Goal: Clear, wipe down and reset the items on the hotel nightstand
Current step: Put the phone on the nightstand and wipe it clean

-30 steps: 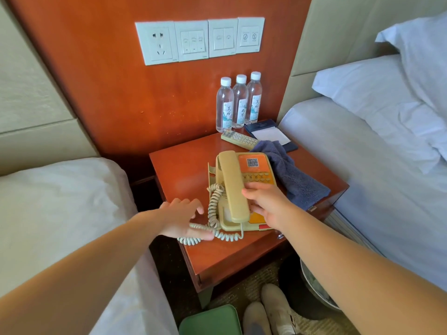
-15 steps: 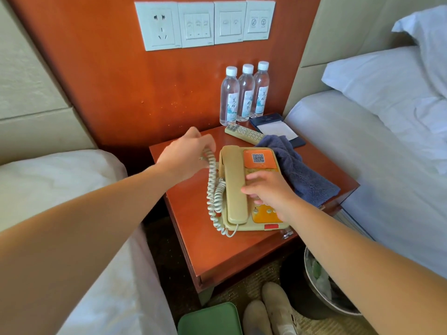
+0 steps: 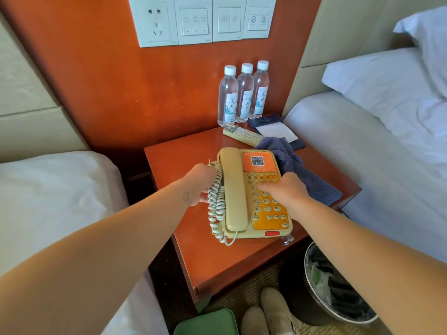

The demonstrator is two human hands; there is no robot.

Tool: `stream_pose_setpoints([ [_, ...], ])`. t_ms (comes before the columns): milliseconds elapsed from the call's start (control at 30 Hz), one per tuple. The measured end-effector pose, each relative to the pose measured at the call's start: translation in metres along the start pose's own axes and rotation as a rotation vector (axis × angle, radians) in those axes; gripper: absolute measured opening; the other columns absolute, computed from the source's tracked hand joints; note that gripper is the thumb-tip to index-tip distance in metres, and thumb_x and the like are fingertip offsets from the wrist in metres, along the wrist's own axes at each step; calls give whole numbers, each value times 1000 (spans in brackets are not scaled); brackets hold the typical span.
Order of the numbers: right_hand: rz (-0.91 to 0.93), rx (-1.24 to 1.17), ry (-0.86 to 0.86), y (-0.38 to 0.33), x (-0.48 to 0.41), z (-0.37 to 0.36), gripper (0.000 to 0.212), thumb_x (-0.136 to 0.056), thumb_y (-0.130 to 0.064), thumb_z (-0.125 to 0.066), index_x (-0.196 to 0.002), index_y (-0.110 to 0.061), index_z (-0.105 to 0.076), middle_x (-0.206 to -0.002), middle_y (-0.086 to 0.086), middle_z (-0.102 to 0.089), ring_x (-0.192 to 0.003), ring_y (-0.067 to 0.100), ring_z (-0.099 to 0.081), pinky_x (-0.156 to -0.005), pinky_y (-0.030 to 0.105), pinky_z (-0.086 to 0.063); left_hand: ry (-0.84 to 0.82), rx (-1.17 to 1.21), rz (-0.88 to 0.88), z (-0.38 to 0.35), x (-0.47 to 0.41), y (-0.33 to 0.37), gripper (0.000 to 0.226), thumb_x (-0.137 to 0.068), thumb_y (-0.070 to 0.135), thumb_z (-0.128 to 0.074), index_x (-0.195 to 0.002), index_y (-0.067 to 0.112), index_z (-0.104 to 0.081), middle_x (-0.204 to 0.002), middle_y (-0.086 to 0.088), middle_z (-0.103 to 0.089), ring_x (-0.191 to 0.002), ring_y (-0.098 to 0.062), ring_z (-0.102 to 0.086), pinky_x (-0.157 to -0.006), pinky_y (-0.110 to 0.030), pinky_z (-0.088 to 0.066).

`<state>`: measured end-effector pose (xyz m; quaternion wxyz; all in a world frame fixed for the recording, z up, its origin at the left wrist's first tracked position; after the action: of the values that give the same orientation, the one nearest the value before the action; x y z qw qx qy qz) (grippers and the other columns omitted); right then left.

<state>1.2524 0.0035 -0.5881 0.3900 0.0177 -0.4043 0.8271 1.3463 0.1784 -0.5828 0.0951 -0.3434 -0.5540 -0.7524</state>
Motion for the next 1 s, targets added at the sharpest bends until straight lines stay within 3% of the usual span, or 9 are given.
stream_pose_setpoints([
  [167,71,-105,-85,-31,-17,-14,34,-75,-34,-76,-101,-12,-71,-96,9,-73,-87,29,-70,-84,47,-57,72,47,8,24,-9,-1,30,-103,16,-32,-105,6,-60,-90,-6,-64,-73,-16,-59,-60,-27,-56],
  [267,152,-97,-131,-66,-35,-27,30,-77,-35,-74,-96,-12,-70,-93,8,-73,-87,29,-70,-84,47,-57,226,103,-25,46,-30,2,29,-103,16,-32,-90,8,-56,-95,-9,-61,-74,-19,-58,-55,-27,-57],
  [367,213,-143,-191,-92,-58,-43,33,-82,-34,-70,-97,-5,-70,-92,10,-73,-87,29,-70,-87,49,-55,347,194,-18,67,-54,6,33,-101,27,-36,-115,8,-59,-110,-9,-65,-80,-18,-64,-49,-27,-55],
  [433,228,-151,-218,-104,-72,-50,33,-88,-32,-66,-103,-2,-70,-94,11,-73,-88,27,-70,-89,48,-54,428,166,-28,77,-66,11,41,-98,34,-38,-127,10,-55,-117,-10,-63,-93,-23,-65,-67,-34,-59],
  [533,232,-148,-254,-118,-92,-54,30,-90,-30,-63,-105,-5,-70,-96,10,-73,-88,25,-69,-89,44,-54,479,156,-35,81,-76,22,42,-96,35,-39,-129,13,-53,-116,-9,-63,-97,-24,-65,-84,-41,-58],
  [667,240,-164,-328,-126,-116,-51,12,-92,-24,-61,-89,-16,-68,-95,7,-72,-83,19,-68,-79,35,-54,518,106,-67,76,-80,39,41,-92,36,-39,-120,15,-61,-109,-8,-66,-94,-26,-67,-86,-43,-58],
  [767,229,-176,-380,-130,-127,-47,13,-93,-26,-62,-86,-16,-68,-96,7,-72,-87,21,-68,-84,37,-52,538,66,-74,72,-81,50,42,-91,32,-36,-120,15,-62,-105,-7,-66,-96,-27,-66,-89,-42,-56],
  [933,223,-191,-493,-145,-135,-44,11,-94,-27,-60,-88,-20,-66,-95,2,-72,-86,16,-67,-69,29,-48,580,145,-37,68,-88,59,41,-96,22,-32,-126,12,-58,-111,-10,-62,-98,-26,-62,-88,-35,-51],
  [1000,259,-157,-533,-147,-135,-43,10,-95,-24,-58,-95,-19,-67,-99,3,-72,-86,15,-67,-68,28,-50,563,166,-4,68,-87,61,47,-94,26,-31,-135,15,-51,-124,-9,-57,-109,-25,-58,-96,-36,-47],
])
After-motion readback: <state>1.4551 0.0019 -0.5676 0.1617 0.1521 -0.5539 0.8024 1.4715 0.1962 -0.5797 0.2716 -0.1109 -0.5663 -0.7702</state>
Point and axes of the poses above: each hand's wrist, its own x-axis away from the middle knuckle, its own z-axis out of the back of the hand, y = z × x, the point moved 1 cm from there along -x, towards the middle knuckle
